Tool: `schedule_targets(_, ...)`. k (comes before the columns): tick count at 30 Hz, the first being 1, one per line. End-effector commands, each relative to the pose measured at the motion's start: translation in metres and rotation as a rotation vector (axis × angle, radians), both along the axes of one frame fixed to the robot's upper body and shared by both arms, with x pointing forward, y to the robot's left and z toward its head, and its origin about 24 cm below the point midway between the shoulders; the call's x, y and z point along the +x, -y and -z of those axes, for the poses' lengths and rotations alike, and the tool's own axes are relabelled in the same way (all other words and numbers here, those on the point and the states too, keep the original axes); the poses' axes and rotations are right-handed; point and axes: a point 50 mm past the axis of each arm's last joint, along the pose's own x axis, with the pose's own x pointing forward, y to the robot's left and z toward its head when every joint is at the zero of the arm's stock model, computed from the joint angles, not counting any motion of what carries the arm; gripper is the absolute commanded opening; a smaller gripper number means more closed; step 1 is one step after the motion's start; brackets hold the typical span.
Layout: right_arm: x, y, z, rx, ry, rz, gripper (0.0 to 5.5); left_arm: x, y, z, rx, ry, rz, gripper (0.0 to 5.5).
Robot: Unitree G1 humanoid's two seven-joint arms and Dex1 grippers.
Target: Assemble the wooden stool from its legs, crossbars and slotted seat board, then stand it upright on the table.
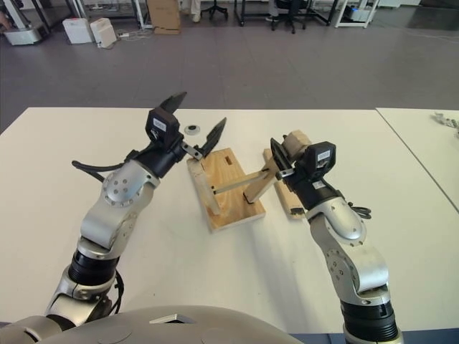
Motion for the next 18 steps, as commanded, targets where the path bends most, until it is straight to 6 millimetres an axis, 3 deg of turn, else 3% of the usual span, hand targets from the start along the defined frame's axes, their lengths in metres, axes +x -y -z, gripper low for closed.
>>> schedule_targets(1,-0.009,0.003,0.033,-0.094,-0.148,-0.049,1.21,0.003,-0.009,-0.028,-0.122,0.024,-0.01,5.07)
schedule_targets(4,-0.008,0.005,0.027,-0.065,-0.109,-0.058,1.21,-0.008,-0.008,-0.049,-0.192,0.053,0.075,5.07)
schedule_targets(6,-0.006,0.006,0.024,-0.055,-0.096,-0.06,1.21,-0.017,-0.012,-0.048,-0.173,0.037,0.113,5.07)
schedule_targets(10,-0.002,0.007,0.027,-0.079,-0.111,-0.066,1.21,-0.032,-0.019,-0.016,-0.098,-0.097,0.176,5.07)
schedule_targets(14,0.001,0.008,0.029,-0.081,-0.121,-0.064,1.21,-0.031,-0.014,0.015,-0.01,-0.193,0.189,5.07)
schedule_targets(18,0.002,0.006,0.025,-0.078,-0.106,-0.075,1.21,-0.032,-0.007,0.023,0.016,-0.19,0.188,5.07)
